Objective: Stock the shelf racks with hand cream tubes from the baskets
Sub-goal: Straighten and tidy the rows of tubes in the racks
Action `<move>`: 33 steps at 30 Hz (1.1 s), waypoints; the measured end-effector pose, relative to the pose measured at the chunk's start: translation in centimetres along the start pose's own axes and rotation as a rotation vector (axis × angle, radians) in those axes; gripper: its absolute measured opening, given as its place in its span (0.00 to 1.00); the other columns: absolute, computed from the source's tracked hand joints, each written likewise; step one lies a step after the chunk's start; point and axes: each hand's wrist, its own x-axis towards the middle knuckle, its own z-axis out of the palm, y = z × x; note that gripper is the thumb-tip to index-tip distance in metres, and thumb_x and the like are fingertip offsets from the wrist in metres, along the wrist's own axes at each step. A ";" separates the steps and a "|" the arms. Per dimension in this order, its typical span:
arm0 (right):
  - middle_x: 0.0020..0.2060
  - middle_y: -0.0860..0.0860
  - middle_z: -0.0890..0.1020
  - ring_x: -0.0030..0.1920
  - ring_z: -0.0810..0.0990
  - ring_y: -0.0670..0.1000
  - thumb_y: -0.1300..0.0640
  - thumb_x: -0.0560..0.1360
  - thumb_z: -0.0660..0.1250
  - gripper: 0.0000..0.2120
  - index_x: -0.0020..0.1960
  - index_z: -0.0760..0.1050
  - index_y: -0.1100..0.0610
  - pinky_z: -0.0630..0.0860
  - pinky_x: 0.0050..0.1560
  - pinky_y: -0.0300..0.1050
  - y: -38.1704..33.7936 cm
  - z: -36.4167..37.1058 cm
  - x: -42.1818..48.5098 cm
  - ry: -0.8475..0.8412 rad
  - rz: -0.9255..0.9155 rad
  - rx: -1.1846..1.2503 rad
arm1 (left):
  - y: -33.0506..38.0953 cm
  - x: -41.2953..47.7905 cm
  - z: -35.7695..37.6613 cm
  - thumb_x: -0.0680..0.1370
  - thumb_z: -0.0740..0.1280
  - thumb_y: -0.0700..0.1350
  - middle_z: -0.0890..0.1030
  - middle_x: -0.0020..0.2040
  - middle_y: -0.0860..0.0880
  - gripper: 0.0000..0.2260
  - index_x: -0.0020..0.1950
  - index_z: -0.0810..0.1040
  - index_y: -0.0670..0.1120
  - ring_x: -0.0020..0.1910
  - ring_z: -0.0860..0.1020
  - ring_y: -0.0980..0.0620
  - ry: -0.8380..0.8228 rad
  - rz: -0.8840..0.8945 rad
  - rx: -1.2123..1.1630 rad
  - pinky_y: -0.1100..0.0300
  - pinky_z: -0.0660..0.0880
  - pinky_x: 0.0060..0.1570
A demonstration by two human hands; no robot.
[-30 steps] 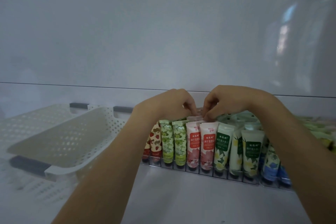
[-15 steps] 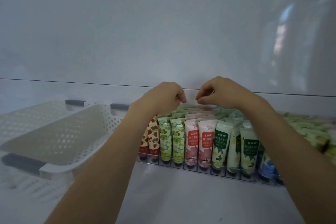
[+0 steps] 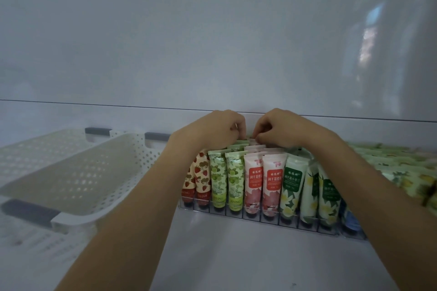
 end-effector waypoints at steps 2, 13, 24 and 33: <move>0.37 0.43 0.77 0.37 0.73 0.39 0.59 0.75 0.64 0.05 0.44 0.77 0.51 0.66 0.33 0.32 0.0 0.0 -0.1 -0.003 -0.013 -0.027 | 0.1 -0.1 -0.2 0.77 0.57 0.37 0.75 0.42 0.55 0.12 0.44 0.78 0.49 0.38 0.72 0.59 -0.024 -0.002 0.008 0.66 0.66 0.39; 0.37 0.42 0.76 0.39 0.73 0.40 0.58 0.75 0.64 0.05 0.43 0.76 0.49 0.66 0.35 0.32 -0.2 -0.6 -0.2 -0.048 -0.050 -0.082 | 0.4 0.0 0.2 0.77 0.57 0.39 0.81 0.55 0.50 0.14 0.53 0.82 0.47 0.49 0.75 0.54 -0.036 -0.018 0.014 0.61 0.70 0.50; 0.40 0.43 0.82 0.43 0.78 0.43 0.55 0.71 0.70 0.06 0.38 0.78 0.45 0.73 0.45 0.38 1.0 -2.8 -1.2 -0.115 0.019 -0.056 | 0.6 0.4 0.7 0.78 0.58 0.37 0.77 0.58 0.50 0.14 0.55 0.80 0.48 0.39 0.68 0.59 0.109 0.099 0.041 0.69 0.63 0.44; 0.40 0.43 0.80 0.42 0.77 0.44 0.54 0.74 0.67 0.04 0.41 0.80 0.49 0.70 0.45 0.39 1.2 -2.6 -0.6 0.015 0.018 -0.029 | 0.5 0.3 0.6 0.79 0.57 0.36 0.75 0.62 0.49 0.15 0.60 0.77 0.47 0.52 0.72 0.55 0.114 0.053 0.077 0.65 0.65 0.53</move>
